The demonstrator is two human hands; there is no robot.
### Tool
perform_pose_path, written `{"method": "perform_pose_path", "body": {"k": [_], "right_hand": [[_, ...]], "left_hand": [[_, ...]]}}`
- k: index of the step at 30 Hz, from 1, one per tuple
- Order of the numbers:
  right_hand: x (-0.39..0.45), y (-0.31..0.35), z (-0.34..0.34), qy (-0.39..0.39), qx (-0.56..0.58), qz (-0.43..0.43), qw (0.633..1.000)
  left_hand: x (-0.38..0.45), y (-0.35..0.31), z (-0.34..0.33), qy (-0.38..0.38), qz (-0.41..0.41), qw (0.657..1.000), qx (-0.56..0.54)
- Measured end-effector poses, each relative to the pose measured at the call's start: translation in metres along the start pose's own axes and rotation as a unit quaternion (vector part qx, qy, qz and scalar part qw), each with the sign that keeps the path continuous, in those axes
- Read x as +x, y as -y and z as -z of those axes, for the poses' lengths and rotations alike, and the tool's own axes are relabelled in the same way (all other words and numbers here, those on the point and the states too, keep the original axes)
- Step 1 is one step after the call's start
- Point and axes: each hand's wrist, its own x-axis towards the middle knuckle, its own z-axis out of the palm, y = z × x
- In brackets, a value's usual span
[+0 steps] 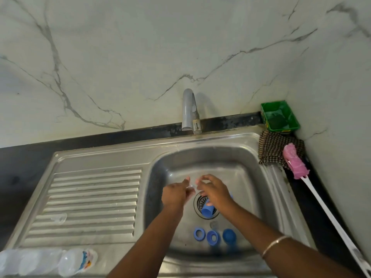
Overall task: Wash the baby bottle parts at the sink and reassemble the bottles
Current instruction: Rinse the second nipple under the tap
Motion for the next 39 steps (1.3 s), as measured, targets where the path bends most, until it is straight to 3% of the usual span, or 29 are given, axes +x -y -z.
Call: {"method": "perform_pose_path", "body": {"k": [3,5,13,16,19,22,25,28,31,34,39], "right_hand": [[-0.016,-0.009,-0.013,0.002,0.030,0.032,0.999],[-0.025,-0.011,-0.016,-0.020,0.040,0.047,0.998],[-0.045,-0.012,-0.022,0.005,0.012,0.056,0.998],[-0.049,-0.011,-0.018,-0.008,-0.008,0.065,0.998],[-0.048,-0.010,-0.008,-0.029,-0.176,0.129,0.976],[-0.049,-0.006,-0.004,0.018,-0.370,0.133,0.919],[-0.055,0.002,-0.015,0.002,-0.437,0.189,0.879],[-0.056,0.006,-0.032,-0.041,-0.463,0.255,0.848],[-0.052,0.008,-0.045,-0.039,-0.554,0.146,0.818],[-0.048,0.015,-0.064,-0.068,-0.509,0.150,0.845],[-0.052,0.051,-0.117,-0.049,-0.447,0.200,0.871]], "left_hand": [[-0.019,0.009,0.005,0.008,0.102,0.988,-0.116],[-0.034,0.015,0.005,0.029,0.143,0.980,-0.139],[-0.057,0.035,0.024,0.038,0.130,0.982,-0.135],[-0.055,0.039,0.037,0.033,0.104,0.992,-0.057],[-0.046,0.041,0.053,0.013,0.038,0.995,0.087],[-0.037,0.045,0.070,0.007,-0.106,0.948,0.300],[-0.031,0.045,0.084,-0.001,-0.201,0.890,0.409],[-0.021,0.040,0.095,0.007,-0.249,0.869,0.428],[-0.011,0.037,0.111,-0.007,-0.288,0.852,0.437],[-0.001,0.033,0.128,-0.044,-0.329,0.842,0.425],[0.014,0.033,0.155,0.006,-0.302,0.881,0.364]]}}
